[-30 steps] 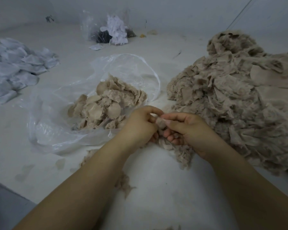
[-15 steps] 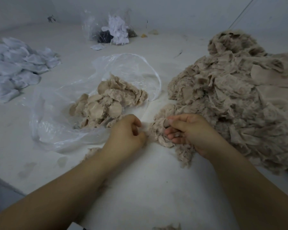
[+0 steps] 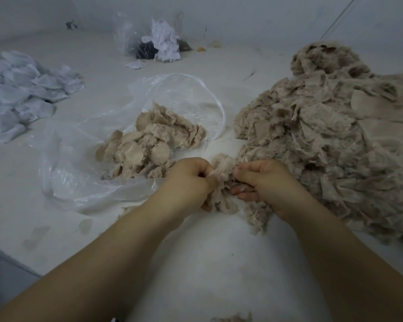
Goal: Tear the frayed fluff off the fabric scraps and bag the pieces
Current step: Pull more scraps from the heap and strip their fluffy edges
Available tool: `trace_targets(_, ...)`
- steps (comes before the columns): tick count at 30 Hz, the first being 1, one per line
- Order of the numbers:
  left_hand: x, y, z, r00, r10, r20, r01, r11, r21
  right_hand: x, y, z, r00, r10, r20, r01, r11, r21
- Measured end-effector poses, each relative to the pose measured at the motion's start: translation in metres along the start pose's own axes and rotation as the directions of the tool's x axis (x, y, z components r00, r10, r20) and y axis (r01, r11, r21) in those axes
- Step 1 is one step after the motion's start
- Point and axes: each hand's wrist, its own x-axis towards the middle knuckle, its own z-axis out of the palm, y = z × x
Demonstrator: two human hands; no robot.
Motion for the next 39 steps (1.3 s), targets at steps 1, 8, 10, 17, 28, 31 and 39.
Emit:
trace_targets(1, 0.002, -0.002, 0.0, 1.0, 0.001, -0.005, -0.001, 1.0, -0.011, 0.0, 0.0, 0.0, 1.0, -0.002, 0.01, 0.002, 1.0, -0.002)
trace_targets(8, 0.02, -0.008, 0.012, 0.997, 0.001, -0.078, -0.001, 1.0, 0.005, -0.001, 0.0, 0.0, 0.998, -0.023, -0.053, 0.021, 0.999, -0.028)
trace_targets(10, 0.029, -0.007, 0.017, 0.993, 0.048, -0.11, -0.043, 0.998, 0.044, -0.001, 0.001, -0.001, 0.998, -0.029, -0.059, 0.026, 0.998, -0.057)
trace_targets(17, 0.065, 0.002, 0.029, 0.974, 0.119, -0.192, -0.085, 0.98, 0.18, -0.001, 0.001, -0.003, 1.0, -0.021, 0.016, 0.023, 0.995, -0.1)
trace_targets(28, 0.049, 0.003, 0.032, 0.946, 0.288, -0.15, -0.247, 0.938, 0.241, 0.003, 0.001, -0.005, 1.0, 0.004, -0.01, -0.004, 1.0, -0.03)
trace_targets(31, 0.034, -0.003, 0.033, 0.913, 0.327, -0.243, -0.243, 0.916, 0.32, 0.003, 0.001, -0.006, 1.0, 0.003, -0.009, -0.003, 1.0, -0.02)
trace_targets(39, 0.006, -0.011, 0.037, 0.895, 0.443, 0.049, -0.402, 0.755, 0.517, 0.003, 0.003, -0.007, 0.999, -0.033, -0.015, 0.033, 0.999, -0.032)
